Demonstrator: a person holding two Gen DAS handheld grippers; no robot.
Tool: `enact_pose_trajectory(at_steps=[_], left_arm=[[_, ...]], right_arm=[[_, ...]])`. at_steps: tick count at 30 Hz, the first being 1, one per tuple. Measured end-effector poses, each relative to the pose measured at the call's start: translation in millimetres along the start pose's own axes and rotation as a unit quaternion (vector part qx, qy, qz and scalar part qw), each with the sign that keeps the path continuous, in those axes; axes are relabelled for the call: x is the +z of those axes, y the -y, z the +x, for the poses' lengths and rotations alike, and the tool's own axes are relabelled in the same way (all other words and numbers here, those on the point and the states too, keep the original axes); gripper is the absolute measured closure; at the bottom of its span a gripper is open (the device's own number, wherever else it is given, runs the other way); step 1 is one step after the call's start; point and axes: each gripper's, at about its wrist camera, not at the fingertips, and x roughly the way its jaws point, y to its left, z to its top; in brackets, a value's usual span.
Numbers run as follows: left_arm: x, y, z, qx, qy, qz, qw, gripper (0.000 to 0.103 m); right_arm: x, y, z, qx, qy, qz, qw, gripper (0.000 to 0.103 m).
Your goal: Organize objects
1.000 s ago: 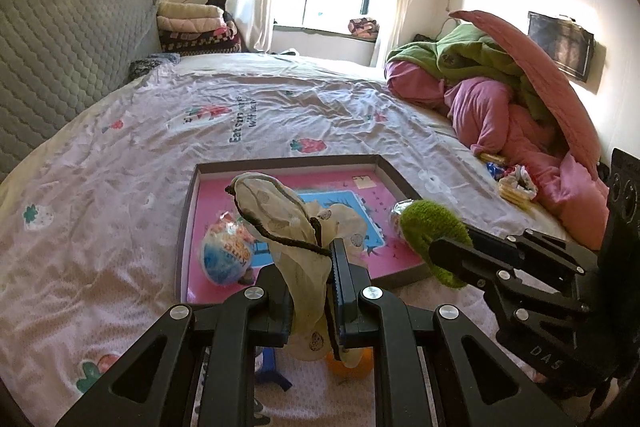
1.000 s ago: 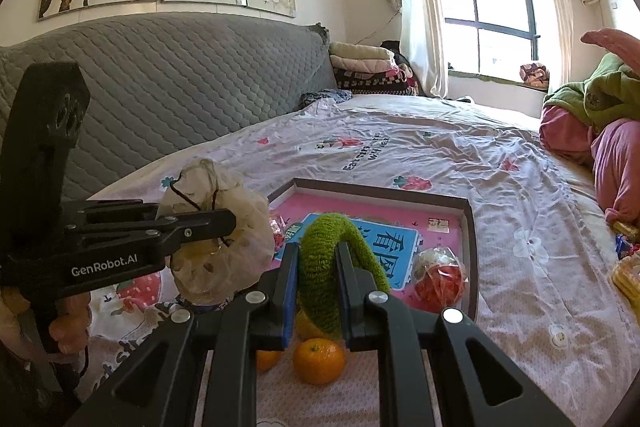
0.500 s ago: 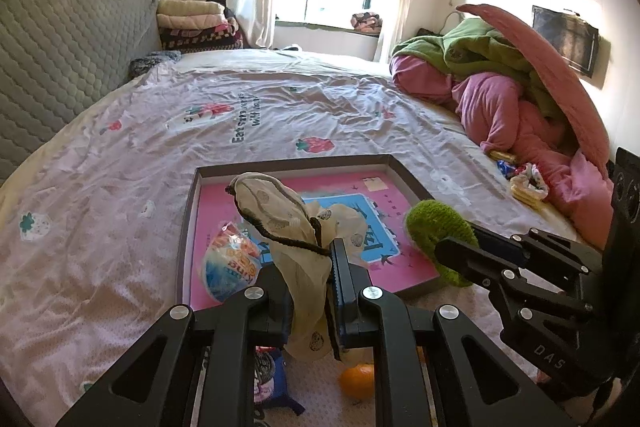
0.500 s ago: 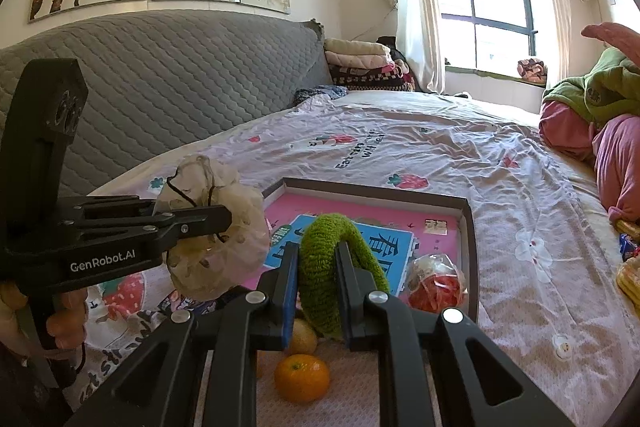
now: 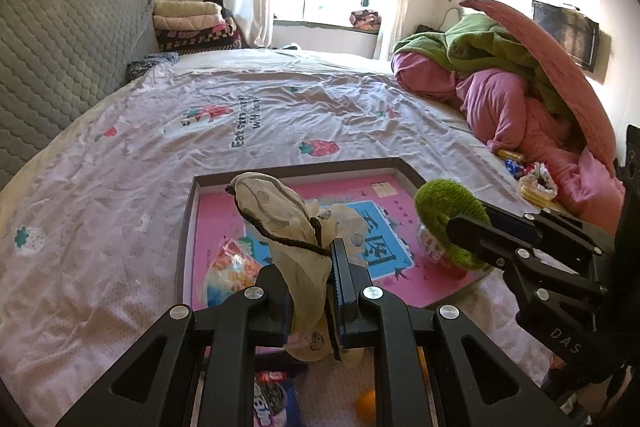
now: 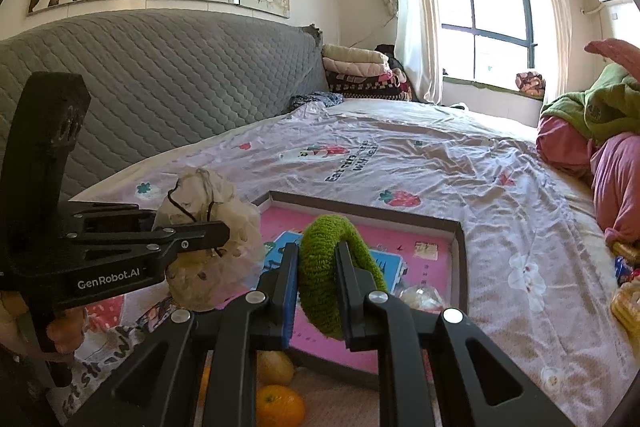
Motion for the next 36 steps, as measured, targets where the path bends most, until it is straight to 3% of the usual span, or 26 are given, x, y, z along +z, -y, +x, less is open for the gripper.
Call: enact_pose_trajectory(at_steps=[16,31,36], left_arm=[[9,0,27,0.001,-0.004,0.006,1.0,0.087],[-1,2,46,0.009,-0.03,0.019,0.9993,0.086],[-6,4,52,0.01,-0.039,0.025,0.9989,0.086]], right_arm=[[5,13,24,-0.019,-0.004,-0.013,1.0,0.085],[-13,11,47,-0.021,-0.052,-0.011,0.998,0.085],[-23,11,61,-0.017,-0.087,-0.009,0.996,0.085]])
